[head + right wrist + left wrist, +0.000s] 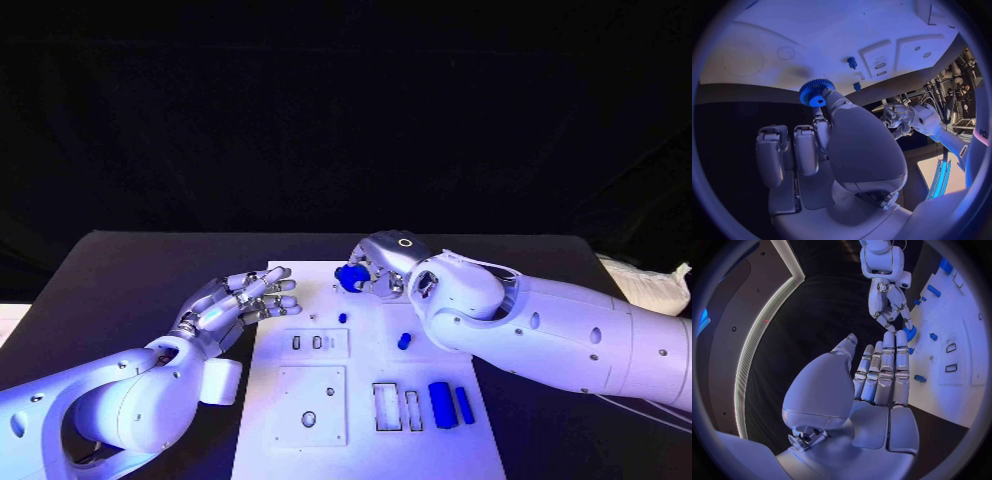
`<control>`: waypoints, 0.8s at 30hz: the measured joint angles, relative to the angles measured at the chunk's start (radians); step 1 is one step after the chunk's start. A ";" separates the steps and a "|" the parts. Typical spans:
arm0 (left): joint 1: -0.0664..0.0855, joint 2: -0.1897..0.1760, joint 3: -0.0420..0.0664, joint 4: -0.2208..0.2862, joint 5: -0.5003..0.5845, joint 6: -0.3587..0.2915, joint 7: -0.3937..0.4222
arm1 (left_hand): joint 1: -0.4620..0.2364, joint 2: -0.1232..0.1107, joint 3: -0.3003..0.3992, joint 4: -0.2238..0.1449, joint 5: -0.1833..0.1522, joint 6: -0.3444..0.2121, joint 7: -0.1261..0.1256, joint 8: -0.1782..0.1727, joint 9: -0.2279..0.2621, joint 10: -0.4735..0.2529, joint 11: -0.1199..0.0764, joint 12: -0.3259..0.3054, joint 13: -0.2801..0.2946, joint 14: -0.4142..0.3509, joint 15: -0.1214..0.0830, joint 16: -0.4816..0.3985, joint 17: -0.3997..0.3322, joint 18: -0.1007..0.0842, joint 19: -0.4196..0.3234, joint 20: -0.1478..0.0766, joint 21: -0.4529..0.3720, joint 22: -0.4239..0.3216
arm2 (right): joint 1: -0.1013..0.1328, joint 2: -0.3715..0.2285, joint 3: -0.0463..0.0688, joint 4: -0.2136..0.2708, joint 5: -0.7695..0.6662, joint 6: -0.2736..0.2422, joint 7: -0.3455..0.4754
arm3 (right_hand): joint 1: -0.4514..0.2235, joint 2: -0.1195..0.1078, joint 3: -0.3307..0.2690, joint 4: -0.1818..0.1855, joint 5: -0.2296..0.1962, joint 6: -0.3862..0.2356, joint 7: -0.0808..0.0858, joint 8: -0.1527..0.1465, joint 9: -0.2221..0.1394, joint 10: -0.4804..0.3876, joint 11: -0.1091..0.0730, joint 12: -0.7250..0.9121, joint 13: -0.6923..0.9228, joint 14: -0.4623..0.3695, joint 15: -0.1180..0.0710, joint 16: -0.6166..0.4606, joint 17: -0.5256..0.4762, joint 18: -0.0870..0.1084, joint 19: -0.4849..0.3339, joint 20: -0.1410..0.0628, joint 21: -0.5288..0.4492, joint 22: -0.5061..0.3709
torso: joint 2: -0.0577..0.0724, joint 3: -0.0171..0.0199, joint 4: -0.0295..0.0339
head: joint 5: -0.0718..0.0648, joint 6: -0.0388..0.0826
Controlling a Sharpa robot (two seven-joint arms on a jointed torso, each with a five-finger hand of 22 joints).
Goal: Assemble the parts on the task board
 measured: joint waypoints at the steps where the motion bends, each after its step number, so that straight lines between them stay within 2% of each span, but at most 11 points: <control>1: 0.000 0.000 0.000 0.000 0.000 0.000 0.000 | 0.000 0.000 0.000 0.000 0.000 0.000 0.000 0.000 0.000 0.000 0.000 0.000 0.000 0.000 0.000 0.000 0.000 0.000 0.000 0.000 0.000 0.000 | 0.000 0.008 -0.001 -0.004 -0.002 -0.001 0.001 | -0.001 -0.001 0.000 0.000 0.001 0.000 0.000 0.000 0.000 0.003 -0.002 0.000 0.000 0.000 0.000 0.000 0.000 0.000 0.000 0.000 0.000 0.000 | 0.000 0.0000 -0.0003 | 0.001 0.000; 10: 0.000 0.004 0.000 -0.002 0.000 0.001 0.000 | 0.000 0.000 0.000 0.000 0.000 0.000 0.000 0.000 0.000 0.000 0.000 0.000 0.000 0.000 0.000 0.000 0.000 0.000 0.000 0.000 0.000 0.000 | -0.015 0.068 -0.011 -0.056 -0.010 -0.004 0.010 | -0.009 -0.007 0.011 0.000 0.001 0.000 0.000 -0.004 0.000 0.010 -0.007 0.000 -0.006 0.000 0.000 0.000 0.000 0.000 0.000 0.000 0.000 0.000 | 0.000 0.0006 0.0012 | 0.003 -0.004; 15: 0.000 0.005 0.000 -0.007 -0.001 0.002 -0.001 | 0.000 0.000 0.000 0.000 0.000 0.000 0.000 0.000 0.000 0.000 0.000 0.000 0.000 0.000 0.000 0.000 0.000 0.000 0.000 0.000 0.000 0.000 | -0.024 0.085 -0.012 -0.074 -0.011 -0.003 0.016 | -0.012 -0.010 0.011 0.000 0.001 0.000 0.000 -0.006 0.000 0.011 -0.008 0.000 -0.007 0.000 0.000 0.000 0.000 0.000 0.000 0.000 0.000 0.000 | 0.000 0.0012 0.0011 | 0.006 -0.006; 24: 0.000 0.009 0.000 -0.014 -0.002 0.003 -0.001 | 0.005 0.005 0.000 0.000 0.000 0.000 0.000 0.000 0.000 0.000 0.000 0.000 0.000 0.000 0.000 -0.004 0.002 0.000 0.000 0.000 0.000 0.000 | -0.024 0.107 -0.011 -0.102 -0.016 -0.007 0.021 | -0.024 -0.021 0.030 0.011 -0.008 0.000 0.000 -0.014 0.000 0.013 -0.010 -0.009 -0.021 0.000 0.000 0.000 0.000 0.000 0.000 0.000 0.000 0.000 | 0.000 0.0011 -0.0011 | 0.009 -0.007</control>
